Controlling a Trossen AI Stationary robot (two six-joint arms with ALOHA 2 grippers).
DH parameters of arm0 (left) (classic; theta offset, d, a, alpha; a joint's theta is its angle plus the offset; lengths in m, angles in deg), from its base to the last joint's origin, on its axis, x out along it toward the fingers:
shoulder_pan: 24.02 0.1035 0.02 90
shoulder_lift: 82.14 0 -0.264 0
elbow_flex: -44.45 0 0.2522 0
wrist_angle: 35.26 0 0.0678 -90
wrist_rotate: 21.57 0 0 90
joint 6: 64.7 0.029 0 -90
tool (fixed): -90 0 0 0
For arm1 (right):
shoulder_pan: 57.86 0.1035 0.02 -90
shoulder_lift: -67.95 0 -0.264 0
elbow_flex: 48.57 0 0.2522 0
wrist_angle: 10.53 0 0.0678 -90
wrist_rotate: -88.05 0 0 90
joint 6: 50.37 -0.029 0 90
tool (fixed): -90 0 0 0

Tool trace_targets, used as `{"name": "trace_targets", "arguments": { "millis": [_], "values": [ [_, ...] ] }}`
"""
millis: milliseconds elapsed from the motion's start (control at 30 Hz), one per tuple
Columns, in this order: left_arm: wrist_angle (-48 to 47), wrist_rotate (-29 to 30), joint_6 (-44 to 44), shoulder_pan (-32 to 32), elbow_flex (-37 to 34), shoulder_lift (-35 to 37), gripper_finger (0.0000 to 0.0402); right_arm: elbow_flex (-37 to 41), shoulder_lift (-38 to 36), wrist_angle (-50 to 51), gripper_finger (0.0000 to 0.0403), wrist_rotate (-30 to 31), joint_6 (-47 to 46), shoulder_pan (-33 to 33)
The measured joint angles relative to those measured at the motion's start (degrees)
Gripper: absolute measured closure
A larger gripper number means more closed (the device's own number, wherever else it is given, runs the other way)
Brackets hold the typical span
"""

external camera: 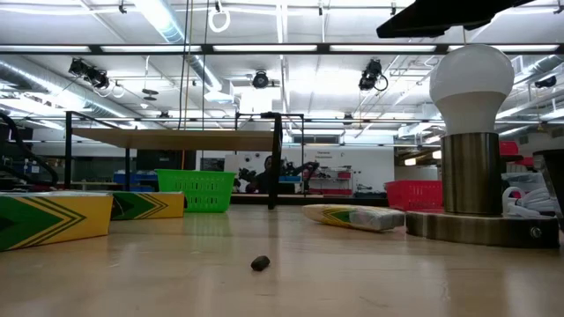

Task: Pick & Place Office Desk Supplies
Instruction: Put the orange rubber band into the red basket

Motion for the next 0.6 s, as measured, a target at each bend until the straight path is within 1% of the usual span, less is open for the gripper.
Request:
{"name": "trace_targets", "arguments": {
  "millis": [167,300,433,600],
  "values": [
    [-0.8,0.1,-3.5,-0.1,0.1,-1.0,0.0167,0.0,0.0,0.1,0.0179,0.8,-0.3,0.0],
    [-2.9,0.4,-7.0,-0.1,0.1,-1.1,0.0195,0.0,0.0,0.1,0.0179,0.8,-0.3,0.0],
    [-4.4,1.4,-10.7,-0.1,0.1,-1.2,0.0247,0.0,0.0,0.1,0.0179,0.8,-0.3,0.0],
    [-5.5,2.4,-12.8,0.3,0.1,-2.1,0.0335,0.0,0.0,0.1,0.0179,0.8,-0.3,0.0]
  ]
}}
